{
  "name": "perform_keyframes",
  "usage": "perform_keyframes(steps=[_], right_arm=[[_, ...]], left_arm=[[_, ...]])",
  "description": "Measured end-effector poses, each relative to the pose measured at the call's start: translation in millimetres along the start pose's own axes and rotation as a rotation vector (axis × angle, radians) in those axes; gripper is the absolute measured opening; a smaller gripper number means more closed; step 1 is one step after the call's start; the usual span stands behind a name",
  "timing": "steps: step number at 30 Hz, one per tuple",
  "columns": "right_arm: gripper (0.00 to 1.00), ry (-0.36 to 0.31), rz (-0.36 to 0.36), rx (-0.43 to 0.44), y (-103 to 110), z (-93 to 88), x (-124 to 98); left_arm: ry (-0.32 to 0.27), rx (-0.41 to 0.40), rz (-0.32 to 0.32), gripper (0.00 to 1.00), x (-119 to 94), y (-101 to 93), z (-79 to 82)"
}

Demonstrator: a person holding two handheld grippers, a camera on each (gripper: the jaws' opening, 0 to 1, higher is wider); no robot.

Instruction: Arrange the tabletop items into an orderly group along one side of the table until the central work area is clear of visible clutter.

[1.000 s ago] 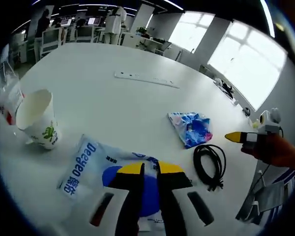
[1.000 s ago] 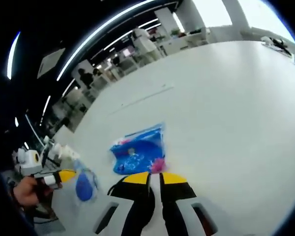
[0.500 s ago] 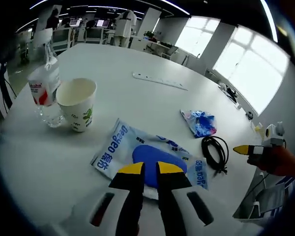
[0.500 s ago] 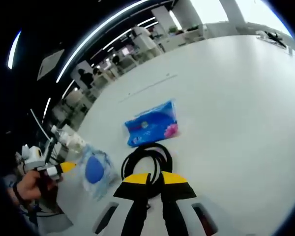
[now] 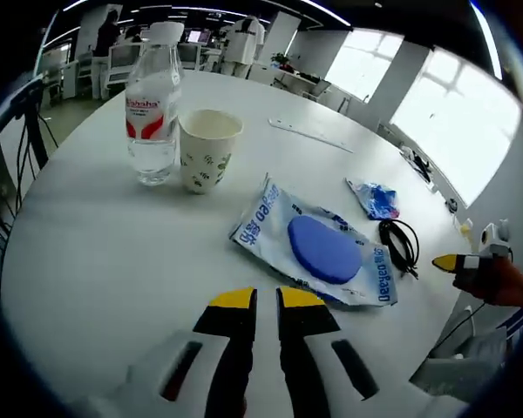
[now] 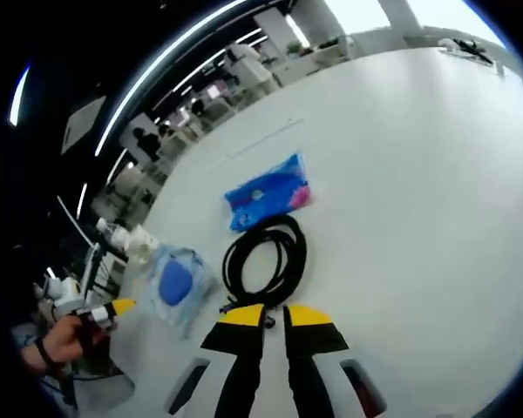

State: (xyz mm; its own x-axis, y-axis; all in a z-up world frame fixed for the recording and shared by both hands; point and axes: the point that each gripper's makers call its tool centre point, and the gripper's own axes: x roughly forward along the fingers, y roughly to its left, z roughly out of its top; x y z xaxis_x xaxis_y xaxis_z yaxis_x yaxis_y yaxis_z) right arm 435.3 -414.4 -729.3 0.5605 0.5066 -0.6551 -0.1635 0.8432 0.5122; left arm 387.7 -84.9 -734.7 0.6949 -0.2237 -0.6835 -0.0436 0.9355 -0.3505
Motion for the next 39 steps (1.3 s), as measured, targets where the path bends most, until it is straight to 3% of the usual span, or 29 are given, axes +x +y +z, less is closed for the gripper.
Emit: perform_keyframes(steps=[13,15,26,39], right_arm=[[0.07,0.037,0.054,0.020,25.6,-32.1,-11.0],[0.06,0.031,0.058,0.035,24.3,-34.4,-15.0],[0.06,0.018,0.012,0.104,-1.2,-49.8,-38.9],[0.07,0.034,0.035,0.085,5.0,-58.7,-44.3]], left_arm=[[-0.004,-0.054,0.008,0.06,-3.7,17.0,-1.9],[-0.026,-0.106,-0.002,0.06,-1.4,18.4,3.8],[-0.031,-0.105,0.003,0.07,19.6,21.2,19.0],[-0.031,-0.107,-0.005,0.09,34.0,23.4,31.4]])
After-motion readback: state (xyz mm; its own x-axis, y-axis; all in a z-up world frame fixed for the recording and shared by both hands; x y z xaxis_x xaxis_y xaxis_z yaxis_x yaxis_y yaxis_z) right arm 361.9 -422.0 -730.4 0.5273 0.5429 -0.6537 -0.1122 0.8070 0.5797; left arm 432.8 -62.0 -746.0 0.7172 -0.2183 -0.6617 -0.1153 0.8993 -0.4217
